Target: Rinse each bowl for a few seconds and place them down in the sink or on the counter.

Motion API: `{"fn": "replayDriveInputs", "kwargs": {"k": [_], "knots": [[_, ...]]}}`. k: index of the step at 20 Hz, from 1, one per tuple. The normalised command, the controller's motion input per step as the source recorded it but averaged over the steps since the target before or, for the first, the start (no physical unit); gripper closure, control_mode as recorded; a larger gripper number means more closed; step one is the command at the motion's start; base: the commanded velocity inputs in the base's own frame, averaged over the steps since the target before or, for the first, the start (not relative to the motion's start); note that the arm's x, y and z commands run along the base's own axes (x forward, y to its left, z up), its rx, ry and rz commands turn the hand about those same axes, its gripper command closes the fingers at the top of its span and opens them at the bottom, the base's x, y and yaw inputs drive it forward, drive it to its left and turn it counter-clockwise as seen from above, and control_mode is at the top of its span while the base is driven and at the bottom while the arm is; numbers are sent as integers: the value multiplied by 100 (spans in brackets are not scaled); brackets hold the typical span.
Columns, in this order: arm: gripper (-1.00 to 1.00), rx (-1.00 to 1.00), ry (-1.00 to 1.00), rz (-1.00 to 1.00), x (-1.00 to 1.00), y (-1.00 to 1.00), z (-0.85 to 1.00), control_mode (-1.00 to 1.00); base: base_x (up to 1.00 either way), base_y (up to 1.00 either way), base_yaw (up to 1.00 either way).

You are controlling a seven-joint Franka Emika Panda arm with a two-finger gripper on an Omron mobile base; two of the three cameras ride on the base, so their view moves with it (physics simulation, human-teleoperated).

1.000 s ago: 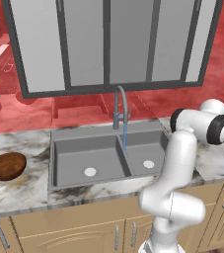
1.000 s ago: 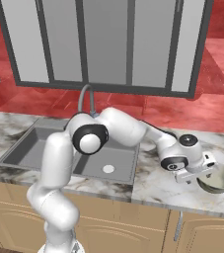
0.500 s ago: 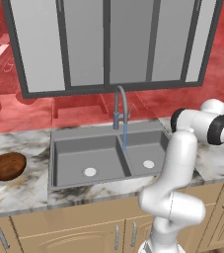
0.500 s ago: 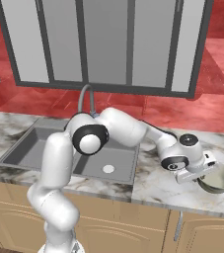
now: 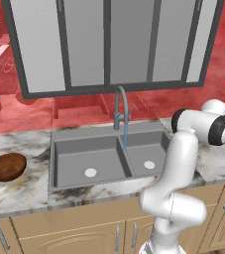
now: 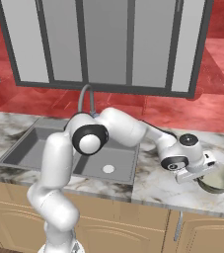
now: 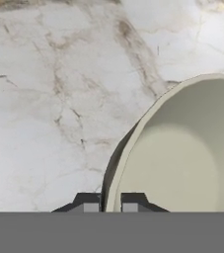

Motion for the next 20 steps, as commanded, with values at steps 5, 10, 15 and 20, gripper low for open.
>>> {"fn": "replayDriveInputs", "kwargs": {"k": [5,10,15,20], "knots": [[100,1,0,1,-6,2,-1,-100,0,0,0],[100,0,-3,12,-23,2,22,-100,0,0,0],[100,-3,-5,17,-16,1,39,-100,0,0,0],[100,-2,-3,19,-10,1,40,-100,0,0,0]]}}
